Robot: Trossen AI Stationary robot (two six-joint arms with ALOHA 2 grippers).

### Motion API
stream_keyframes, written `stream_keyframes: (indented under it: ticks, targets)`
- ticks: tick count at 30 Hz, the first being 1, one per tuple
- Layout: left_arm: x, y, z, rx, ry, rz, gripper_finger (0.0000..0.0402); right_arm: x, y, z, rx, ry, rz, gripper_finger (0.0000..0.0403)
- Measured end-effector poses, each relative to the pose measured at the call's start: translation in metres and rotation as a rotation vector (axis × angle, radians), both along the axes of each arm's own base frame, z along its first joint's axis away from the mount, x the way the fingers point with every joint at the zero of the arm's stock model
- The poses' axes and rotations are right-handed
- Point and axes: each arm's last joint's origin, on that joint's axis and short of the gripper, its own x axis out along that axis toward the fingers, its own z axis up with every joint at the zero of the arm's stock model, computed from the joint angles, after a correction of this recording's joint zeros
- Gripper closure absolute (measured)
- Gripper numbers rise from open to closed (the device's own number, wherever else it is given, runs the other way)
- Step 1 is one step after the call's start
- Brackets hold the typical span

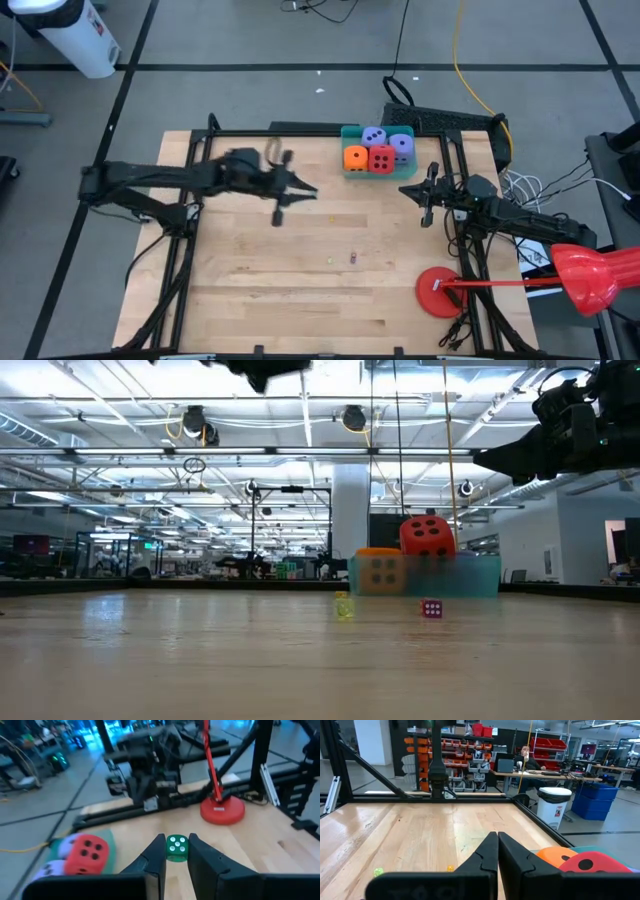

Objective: Pick & Place Dice
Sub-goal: Put the small dark green dice into the blue transparent bin

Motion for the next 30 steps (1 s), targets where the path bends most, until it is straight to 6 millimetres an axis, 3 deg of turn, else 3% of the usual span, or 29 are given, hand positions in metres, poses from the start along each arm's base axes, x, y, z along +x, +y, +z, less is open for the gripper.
stream_keyframes:
  ticks: [8,19,23,30]
  targets:
    - [-0.071,0.002,0.048,-0.078,-0.106,0.105,0.0338,0.0,0.0,0.001,-0.004,-0.01,-0.001,0.0399]
    - [-0.155,-0.004,0.07,-0.081,-0.165,0.241,0.0339,0.0,0.0,0.001,-0.005,-0.012,-0.002,0.0399]
    - [-0.173,-0.005,0.056,-0.071,-0.184,0.283,0.0339,0.0,0.0,0.001,-0.005,-0.013,-0.002,0.0399]
    - [-0.181,-0.006,0.001,-0.102,-0.232,0.294,0.0339,0.0,0.0,0.001,-0.006,-0.014,-0.002,0.0399]
